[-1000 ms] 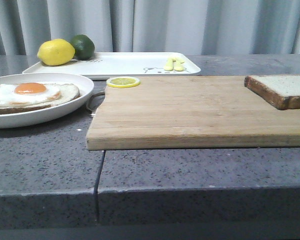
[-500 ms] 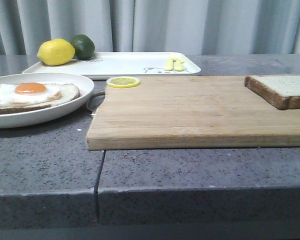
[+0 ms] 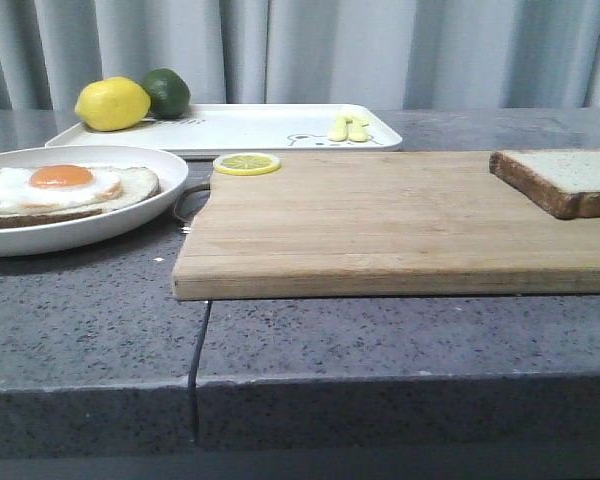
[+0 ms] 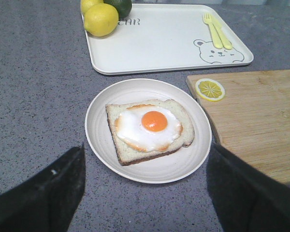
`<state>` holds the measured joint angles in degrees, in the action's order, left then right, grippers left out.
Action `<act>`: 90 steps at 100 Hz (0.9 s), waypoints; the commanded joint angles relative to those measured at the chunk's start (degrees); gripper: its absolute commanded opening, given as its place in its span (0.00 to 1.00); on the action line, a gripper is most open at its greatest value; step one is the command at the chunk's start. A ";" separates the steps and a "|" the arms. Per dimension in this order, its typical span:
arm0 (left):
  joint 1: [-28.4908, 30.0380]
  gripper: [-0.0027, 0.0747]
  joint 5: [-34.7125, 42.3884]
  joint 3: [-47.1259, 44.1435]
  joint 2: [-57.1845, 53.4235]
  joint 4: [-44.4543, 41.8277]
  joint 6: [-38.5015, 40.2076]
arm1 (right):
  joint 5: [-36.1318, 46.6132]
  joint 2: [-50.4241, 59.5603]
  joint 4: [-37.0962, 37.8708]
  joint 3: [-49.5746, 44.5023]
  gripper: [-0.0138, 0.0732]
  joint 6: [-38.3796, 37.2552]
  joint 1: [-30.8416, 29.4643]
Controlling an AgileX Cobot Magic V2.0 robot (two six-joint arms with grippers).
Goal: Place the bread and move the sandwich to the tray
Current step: 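Lower the right gripper and grasp the bread slice by its edge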
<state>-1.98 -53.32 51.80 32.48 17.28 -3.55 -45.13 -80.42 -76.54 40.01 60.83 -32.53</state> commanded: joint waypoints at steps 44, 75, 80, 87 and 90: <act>-0.19 0.67 3.65 1.87 0.62 1.41 0.14 | -4.79 -2.45 -5.67 1.21 0.60 2.43 0.27; -0.19 0.67 3.65 1.87 0.62 1.41 0.14 | -5.87 -4.44 -6.11 1.21 0.60 2.86 1.46; -0.19 0.67 3.65 1.87 0.62 1.41 0.14 | -6.04 -4.74 -6.08 1.21 0.60 2.86 1.46; -0.19 0.67 3.65 1.87 0.62 1.41 0.14 | -6.41 -5.19 -6.08 1.21 0.60 2.86 1.48; -0.19 0.67 3.65 1.87 0.62 1.41 0.14 | -6.47 -5.30 -6.08 1.21 0.60 2.86 1.48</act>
<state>-1.98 -53.41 51.80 32.48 17.28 -3.55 -48.58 -86.71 -79.83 40.01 62.73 -30.99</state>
